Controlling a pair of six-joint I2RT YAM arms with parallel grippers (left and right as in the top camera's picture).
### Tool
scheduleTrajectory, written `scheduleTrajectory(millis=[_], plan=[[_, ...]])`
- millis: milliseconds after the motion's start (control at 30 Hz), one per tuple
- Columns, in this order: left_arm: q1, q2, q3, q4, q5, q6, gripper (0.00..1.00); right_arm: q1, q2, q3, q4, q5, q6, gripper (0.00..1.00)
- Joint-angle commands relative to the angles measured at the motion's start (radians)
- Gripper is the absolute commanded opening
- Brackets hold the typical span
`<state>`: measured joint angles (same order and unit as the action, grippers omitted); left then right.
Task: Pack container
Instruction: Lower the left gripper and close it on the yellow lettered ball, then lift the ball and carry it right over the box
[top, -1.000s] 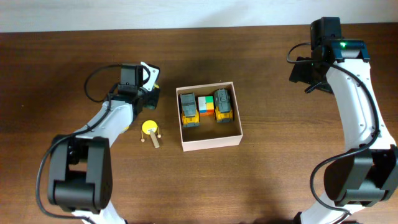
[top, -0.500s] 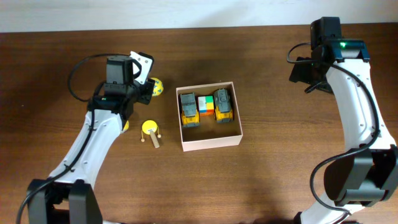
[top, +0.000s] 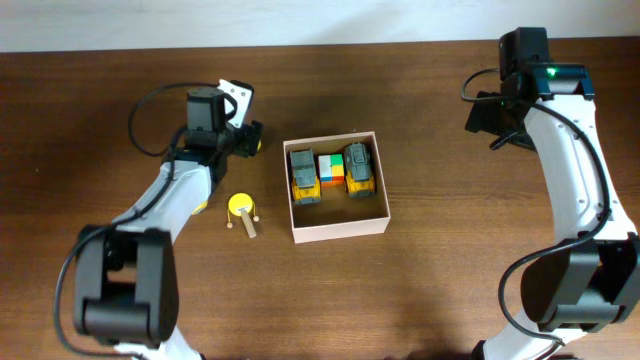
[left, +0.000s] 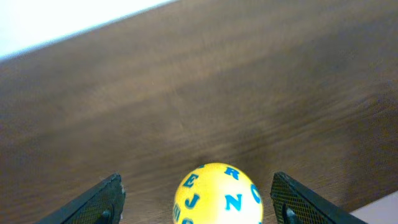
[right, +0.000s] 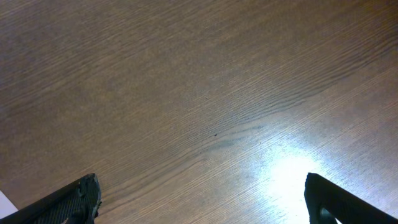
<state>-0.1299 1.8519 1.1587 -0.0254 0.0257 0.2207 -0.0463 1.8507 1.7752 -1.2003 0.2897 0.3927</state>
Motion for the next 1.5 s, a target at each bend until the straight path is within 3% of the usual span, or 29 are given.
scheduleTrajectory(millis=[0, 333, 867, 1167, 1467], plan=[[-0.001, 0.055, 0.007, 0.013, -0.003, -0.010, 0.77, -0.001, 0.004, -0.009, 0.000, 0.002, 0.012, 0.99], [-0.001, 0.114, 0.007, 0.016, -0.003, -0.011, 0.77, -0.001, 0.004, -0.009, 0.000, 0.002, 0.012, 0.99], [-0.001, 0.119, 0.007, -0.137, 0.008, -0.025, 0.77, -0.001, 0.004, -0.009, 0.000, 0.002, 0.012, 0.99], [-0.001, 0.119, 0.007, -0.166, 0.003, -0.025, 0.59, -0.001, 0.004, -0.009, 0.000, 0.002, 0.012, 0.99], [-0.001, 0.115, 0.014, -0.198, 0.004, -0.025, 0.56, -0.001, 0.004, -0.009, 0.000, 0.002, 0.012, 0.99]])
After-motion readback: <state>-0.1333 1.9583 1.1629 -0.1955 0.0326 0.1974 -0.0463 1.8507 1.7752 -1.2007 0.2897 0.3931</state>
